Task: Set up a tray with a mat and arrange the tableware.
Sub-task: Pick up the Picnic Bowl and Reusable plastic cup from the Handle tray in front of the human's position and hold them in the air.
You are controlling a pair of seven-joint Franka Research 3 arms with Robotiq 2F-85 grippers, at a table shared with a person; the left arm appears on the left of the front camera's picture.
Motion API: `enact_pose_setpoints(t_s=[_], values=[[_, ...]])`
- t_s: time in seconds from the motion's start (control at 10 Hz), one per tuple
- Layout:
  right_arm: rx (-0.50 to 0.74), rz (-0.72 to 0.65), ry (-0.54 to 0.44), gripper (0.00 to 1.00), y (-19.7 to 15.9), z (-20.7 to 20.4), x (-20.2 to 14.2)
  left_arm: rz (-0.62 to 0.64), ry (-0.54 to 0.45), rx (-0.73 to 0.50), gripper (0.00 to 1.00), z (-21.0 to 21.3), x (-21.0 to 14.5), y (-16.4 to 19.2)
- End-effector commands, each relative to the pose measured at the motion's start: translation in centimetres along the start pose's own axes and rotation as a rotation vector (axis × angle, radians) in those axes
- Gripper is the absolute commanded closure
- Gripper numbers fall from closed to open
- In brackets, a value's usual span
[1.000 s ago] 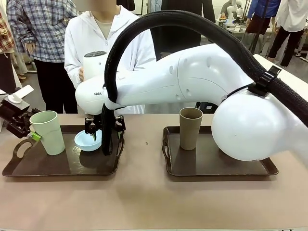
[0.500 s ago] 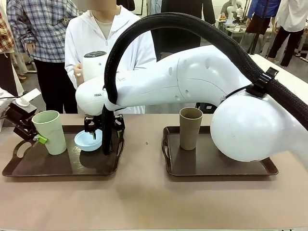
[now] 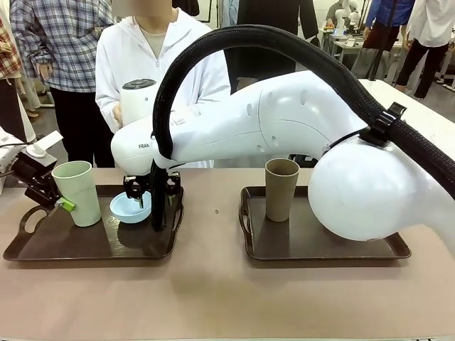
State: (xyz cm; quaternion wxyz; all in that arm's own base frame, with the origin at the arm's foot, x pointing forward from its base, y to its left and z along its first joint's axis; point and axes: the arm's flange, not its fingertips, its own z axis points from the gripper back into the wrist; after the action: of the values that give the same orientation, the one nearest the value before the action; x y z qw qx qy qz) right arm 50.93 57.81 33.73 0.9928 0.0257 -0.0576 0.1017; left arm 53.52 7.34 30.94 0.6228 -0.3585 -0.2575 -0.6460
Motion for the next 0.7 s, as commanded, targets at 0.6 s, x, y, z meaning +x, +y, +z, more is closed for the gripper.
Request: enact_pose_setpoints(t_s=[0.6], values=[[0.005,0.002,0.003,1.00,0.59,0.09,1.15,-0.026,-0.024,0.012,0.72,0.20,-0.38,0.35]])
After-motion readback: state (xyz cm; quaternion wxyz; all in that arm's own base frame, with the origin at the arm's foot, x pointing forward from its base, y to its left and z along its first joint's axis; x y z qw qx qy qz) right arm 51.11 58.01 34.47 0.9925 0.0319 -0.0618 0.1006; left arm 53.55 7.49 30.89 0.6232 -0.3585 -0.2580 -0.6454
